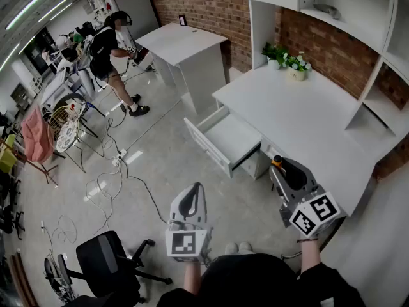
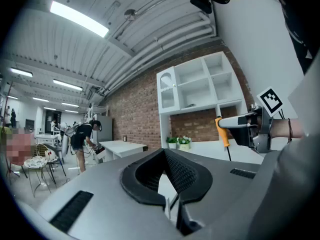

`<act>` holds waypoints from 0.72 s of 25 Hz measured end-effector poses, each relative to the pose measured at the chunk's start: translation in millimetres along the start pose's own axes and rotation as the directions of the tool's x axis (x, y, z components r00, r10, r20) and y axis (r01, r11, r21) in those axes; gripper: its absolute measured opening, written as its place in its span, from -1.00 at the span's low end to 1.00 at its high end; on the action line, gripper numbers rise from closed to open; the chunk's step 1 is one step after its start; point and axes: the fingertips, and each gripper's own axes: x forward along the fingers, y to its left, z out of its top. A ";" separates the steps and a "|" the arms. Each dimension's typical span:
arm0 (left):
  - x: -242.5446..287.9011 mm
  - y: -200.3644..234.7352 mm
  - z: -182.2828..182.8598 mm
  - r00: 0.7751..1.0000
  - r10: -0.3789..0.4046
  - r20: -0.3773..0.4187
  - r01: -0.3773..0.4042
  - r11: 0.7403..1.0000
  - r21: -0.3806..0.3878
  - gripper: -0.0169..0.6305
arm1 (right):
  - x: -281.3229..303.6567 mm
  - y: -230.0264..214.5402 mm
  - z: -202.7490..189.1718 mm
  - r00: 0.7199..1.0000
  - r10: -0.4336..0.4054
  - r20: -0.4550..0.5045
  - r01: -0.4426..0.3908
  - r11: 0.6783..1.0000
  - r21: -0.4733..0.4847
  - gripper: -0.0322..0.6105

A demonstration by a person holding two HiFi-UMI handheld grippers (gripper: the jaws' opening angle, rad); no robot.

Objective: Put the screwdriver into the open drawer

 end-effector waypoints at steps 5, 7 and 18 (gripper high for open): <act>1.8 -2.5 2.1 1.000 0.016 -0.004 -0.016 1.000 -0.015 -0.92 | -3.4 -4.9 1.5 1.000 0.003 0.000 -0.003 1.000 0.002 -0.55; 0.8 -2.7 2.5 1.000 0.022 -0.005 -0.022 1.000 -0.011 -0.92 | -5.1 -5.9 2.7 1.000 0.006 0.003 -0.006 1.000 0.005 -0.55; -9.0 -7.1 -7.8 0.997 0.063 -0.050 -0.064 0.998 -0.017 -0.92 | -4.2 -12.5 -0.5 0.999 0.045 0.012 -0.045 0.998 0.054 -0.55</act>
